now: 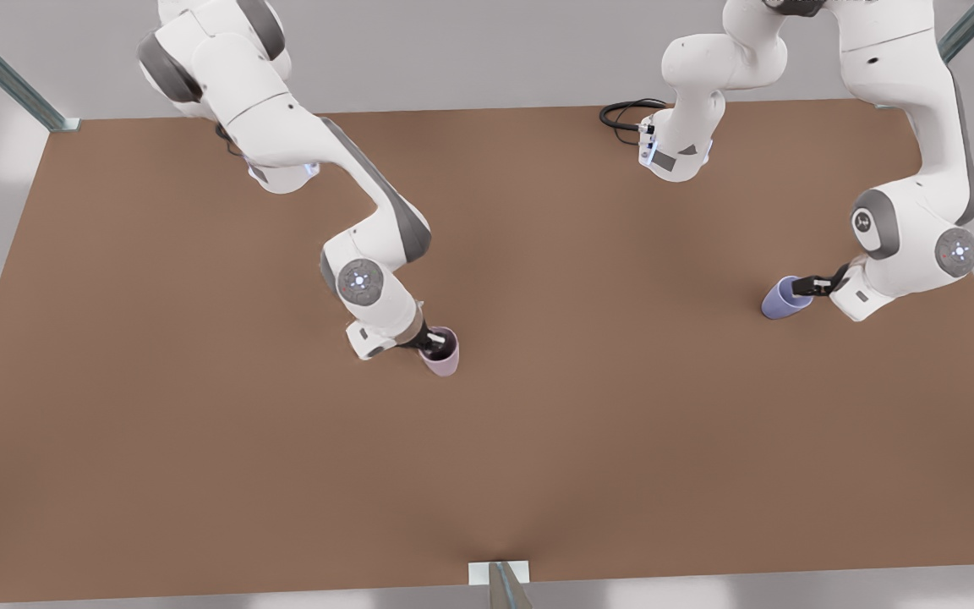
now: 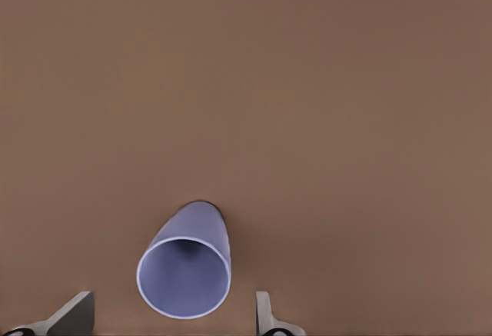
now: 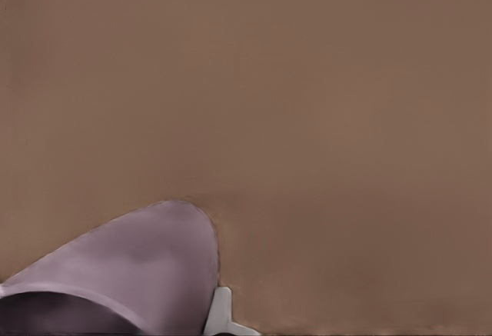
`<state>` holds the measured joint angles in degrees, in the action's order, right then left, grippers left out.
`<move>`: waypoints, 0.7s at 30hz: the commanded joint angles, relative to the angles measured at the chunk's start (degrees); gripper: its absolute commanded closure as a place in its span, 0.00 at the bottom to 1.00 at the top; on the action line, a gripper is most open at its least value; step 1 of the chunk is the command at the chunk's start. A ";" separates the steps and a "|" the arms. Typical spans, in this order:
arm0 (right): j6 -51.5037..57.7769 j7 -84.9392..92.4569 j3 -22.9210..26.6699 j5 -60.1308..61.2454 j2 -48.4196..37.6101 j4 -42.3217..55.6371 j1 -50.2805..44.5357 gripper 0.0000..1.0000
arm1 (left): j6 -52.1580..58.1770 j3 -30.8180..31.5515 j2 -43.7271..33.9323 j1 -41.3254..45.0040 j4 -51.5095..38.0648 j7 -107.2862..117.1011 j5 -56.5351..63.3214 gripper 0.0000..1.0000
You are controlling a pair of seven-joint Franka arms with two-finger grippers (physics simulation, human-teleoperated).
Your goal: Stack the cups, with the pink cup at the bottom and the purple cup at the top
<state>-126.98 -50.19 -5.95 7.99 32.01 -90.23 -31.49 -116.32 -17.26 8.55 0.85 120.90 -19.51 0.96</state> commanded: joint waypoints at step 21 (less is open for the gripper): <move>1.21 -14.85 -0.29 -3.42 17.21 16.22 -8.14 0.63 | -6.72 -3.13 9.90 -3.05 2.76 -2.46 -3.69 0.09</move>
<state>-125.85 -65.04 -6.24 4.57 49.22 -74.09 -39.64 -123.18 -20.40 18.76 -2.21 123.58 -21.97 -1.80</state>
